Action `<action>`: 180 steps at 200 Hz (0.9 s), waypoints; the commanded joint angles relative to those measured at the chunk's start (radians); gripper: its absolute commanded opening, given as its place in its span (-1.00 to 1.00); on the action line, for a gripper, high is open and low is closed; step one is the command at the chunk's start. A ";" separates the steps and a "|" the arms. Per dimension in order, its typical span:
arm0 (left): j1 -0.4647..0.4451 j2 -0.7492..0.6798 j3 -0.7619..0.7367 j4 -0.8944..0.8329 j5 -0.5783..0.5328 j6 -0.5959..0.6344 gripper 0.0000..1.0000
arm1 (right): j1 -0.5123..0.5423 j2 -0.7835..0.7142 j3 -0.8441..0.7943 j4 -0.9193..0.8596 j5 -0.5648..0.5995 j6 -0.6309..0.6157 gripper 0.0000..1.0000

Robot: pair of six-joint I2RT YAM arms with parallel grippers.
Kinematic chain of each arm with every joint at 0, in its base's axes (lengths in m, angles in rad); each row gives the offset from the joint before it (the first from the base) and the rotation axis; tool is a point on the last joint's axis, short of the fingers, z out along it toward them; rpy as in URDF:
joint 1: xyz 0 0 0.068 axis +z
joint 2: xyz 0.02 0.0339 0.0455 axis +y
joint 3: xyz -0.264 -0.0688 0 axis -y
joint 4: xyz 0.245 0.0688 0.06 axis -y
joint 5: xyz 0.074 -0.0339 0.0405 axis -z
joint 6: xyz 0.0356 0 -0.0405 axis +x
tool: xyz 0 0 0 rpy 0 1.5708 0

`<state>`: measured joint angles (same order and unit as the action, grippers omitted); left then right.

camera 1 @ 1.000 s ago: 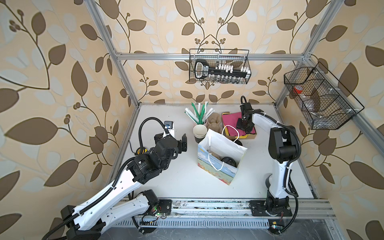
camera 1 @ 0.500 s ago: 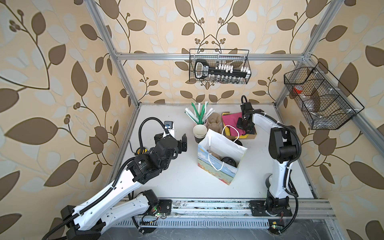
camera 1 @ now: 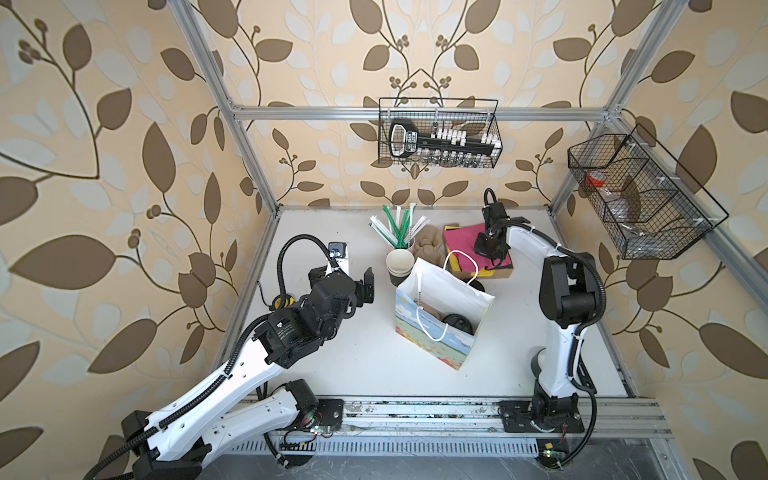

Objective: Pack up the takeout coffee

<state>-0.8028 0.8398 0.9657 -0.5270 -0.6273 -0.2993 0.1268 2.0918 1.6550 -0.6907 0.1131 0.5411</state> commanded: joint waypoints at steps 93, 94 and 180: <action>0.014 -0.008 0.016 0.012 0.012 -0.012 0.98 | -0.013 -0.053 -0.020 -0.003 0.041 0.020 -1.00; 0.014 -0.008 0.016 0.012 0.012 -0.012 0.98 | -0.012 -0.053 -0.020 -0.004 0.040 0.020 -1.00; 0.014 -0.004 0.017 0.011 0.020 -0.011 0.98 | -0.013 -0.054 -0.022 0.003 0.031 0.018 -0.59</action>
<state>-0.8028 0.8398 0.9657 -0.5270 -0.6048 -0.2989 0.1173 2.0739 1.6527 -0.6880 0.1341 0.5579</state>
